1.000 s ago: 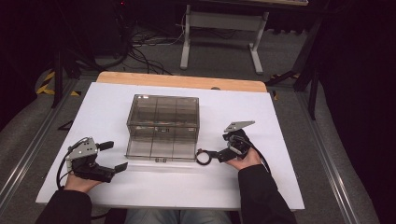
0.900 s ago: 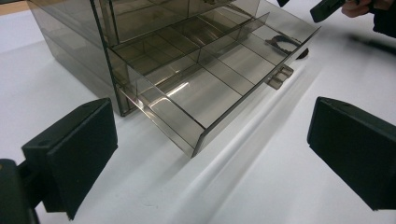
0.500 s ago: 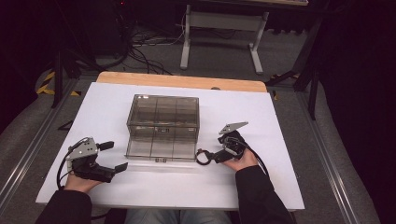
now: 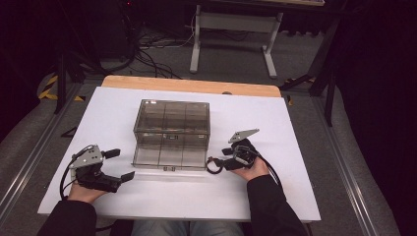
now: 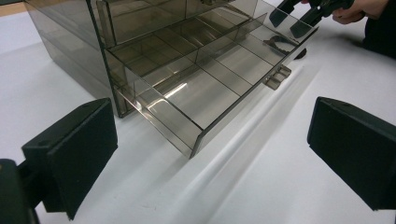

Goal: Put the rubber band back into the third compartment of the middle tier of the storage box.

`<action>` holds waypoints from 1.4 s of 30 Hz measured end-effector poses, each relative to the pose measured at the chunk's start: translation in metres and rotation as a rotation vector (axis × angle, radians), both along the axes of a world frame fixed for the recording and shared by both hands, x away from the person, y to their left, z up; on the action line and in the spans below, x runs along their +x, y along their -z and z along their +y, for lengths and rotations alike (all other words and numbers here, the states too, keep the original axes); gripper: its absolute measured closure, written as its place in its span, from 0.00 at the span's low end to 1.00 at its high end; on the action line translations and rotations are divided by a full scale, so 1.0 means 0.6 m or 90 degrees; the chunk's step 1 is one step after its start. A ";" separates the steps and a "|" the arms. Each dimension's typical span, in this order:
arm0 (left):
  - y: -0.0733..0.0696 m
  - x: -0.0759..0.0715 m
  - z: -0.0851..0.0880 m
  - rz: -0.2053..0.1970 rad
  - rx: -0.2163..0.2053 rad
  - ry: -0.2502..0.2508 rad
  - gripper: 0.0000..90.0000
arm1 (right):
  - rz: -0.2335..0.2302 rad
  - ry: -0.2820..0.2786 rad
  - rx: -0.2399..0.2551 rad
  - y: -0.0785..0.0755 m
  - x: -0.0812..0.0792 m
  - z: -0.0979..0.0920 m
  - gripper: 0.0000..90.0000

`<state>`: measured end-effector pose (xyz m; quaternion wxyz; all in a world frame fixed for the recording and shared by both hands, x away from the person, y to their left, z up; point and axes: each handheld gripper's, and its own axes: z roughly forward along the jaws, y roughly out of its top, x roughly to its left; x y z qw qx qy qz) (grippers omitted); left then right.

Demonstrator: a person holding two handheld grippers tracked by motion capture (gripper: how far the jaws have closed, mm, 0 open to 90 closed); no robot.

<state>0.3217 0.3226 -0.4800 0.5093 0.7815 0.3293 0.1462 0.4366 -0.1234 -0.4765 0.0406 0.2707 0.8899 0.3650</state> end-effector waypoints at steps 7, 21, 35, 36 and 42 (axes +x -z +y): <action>0.001 0.001 0.000 0.000 -0.002 0.001 0.03 | 0.001 -0.017 -0.003 0.002 -0.001 0.003 0.63; 0.000 0.002 0.001 -0.013 0.012 0.004 0.03 | 0.002 -0.031 -0.028 0.011 -0.002 0.011 0.78; 0.000 0.001 -0.001 -0.003 0.000 0.003 0.03 | -0.045 -0.031 -0.062 0.012 -0.008 0.018 0.93; 0.000 0.001 -0.001 -0.003 0.000 0.003 0.03 | -0.048 -0.031 -0.063 0.012 -0.008 0.018 0.94; 0.000 0.001 -0.001 -0.003 0.000 0.005 0.03 | -0.042 -0.027 -0.056 0.013 -0.010 0.020 0.96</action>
